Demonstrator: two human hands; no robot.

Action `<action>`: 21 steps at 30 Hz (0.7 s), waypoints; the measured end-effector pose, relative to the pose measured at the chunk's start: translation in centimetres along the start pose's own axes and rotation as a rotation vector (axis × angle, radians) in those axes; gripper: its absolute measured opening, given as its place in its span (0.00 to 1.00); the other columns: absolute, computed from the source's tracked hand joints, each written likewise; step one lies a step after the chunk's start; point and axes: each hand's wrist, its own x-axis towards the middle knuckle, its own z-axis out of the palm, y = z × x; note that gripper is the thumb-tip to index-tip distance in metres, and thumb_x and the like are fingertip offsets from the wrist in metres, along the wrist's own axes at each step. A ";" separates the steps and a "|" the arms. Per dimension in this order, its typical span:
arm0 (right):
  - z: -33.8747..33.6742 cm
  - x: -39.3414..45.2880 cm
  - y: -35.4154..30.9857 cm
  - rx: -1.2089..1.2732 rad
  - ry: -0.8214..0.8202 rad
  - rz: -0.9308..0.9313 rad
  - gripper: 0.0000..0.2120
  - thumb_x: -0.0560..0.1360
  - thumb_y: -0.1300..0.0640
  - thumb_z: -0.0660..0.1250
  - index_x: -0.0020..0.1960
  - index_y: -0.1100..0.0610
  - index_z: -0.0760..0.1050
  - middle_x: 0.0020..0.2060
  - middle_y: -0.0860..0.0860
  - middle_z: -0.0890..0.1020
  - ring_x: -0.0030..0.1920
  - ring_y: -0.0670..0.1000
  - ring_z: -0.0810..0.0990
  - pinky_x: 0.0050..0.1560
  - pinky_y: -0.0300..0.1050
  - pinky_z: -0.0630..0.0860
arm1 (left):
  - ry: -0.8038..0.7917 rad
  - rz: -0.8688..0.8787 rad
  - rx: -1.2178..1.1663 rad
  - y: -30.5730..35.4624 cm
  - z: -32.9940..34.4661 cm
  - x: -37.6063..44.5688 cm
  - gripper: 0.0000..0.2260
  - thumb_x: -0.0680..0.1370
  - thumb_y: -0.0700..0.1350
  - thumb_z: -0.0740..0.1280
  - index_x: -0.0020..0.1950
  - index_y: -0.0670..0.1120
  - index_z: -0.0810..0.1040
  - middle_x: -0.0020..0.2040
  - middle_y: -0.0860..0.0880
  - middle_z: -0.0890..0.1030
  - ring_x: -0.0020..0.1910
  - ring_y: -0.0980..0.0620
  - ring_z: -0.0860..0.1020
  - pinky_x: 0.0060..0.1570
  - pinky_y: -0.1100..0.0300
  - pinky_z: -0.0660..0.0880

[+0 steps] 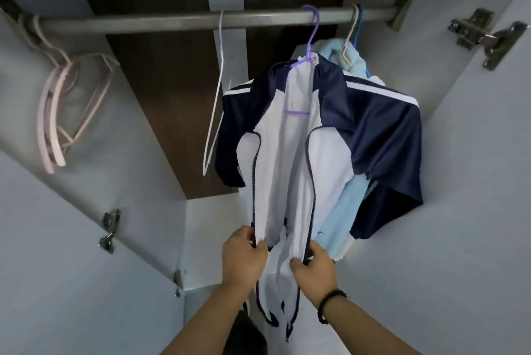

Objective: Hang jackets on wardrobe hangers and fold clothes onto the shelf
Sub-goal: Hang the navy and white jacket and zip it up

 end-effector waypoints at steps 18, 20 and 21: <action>2.2 -13.5 2.3 0.203 0.044 0.061 0.11 0.70 0.59 0.73 0.51 0.52 0.76 0.44 0.46 0.83 0.46 0.46 0.82 0.46 0.38 0.77 | -0.233 -0.163 -0.238 -4.1 -5.1 -14.0 0.04 0.76 0.40 0.66 0.47 0.44 0.80 0.42 0.48 0.84 0.38 0.54 0.81 0.37 0.63 0.77; 3.1 -15.5 2.5 0.144 0.021 0.151 0.11 0.70 0.64 0.71 0.50 0.55 0.76 0.42 0.48 0.82 0.44 0.48 0.81 0.39 0.36 0.76 | -0.296 -0.237 -0.228 -6.0 -6.4 -15.9 0.07 0.76 0.35 0.62 0.46 0.38 0.80 0.41 0.42 0.83 0.35 0.51 0.78 0.34 0.64 0.74; 3.6 -16.7 2.5 0.133 0.015 0.199 0.10 0.70 0.65 0.69 0.48 0.55 0.76 0.41 0.49 0.82 0.42 0.48 0.80 0.35 0.35 0.74 | -0.313 -0.264 -0.211 -6.9 -7.1 -16.8 0.07 0.76 0.35 0.62 0.45 0.38 0.80 0.40 0.42 0.82 0.35 0.51 0.77 0.33 0.65 0.72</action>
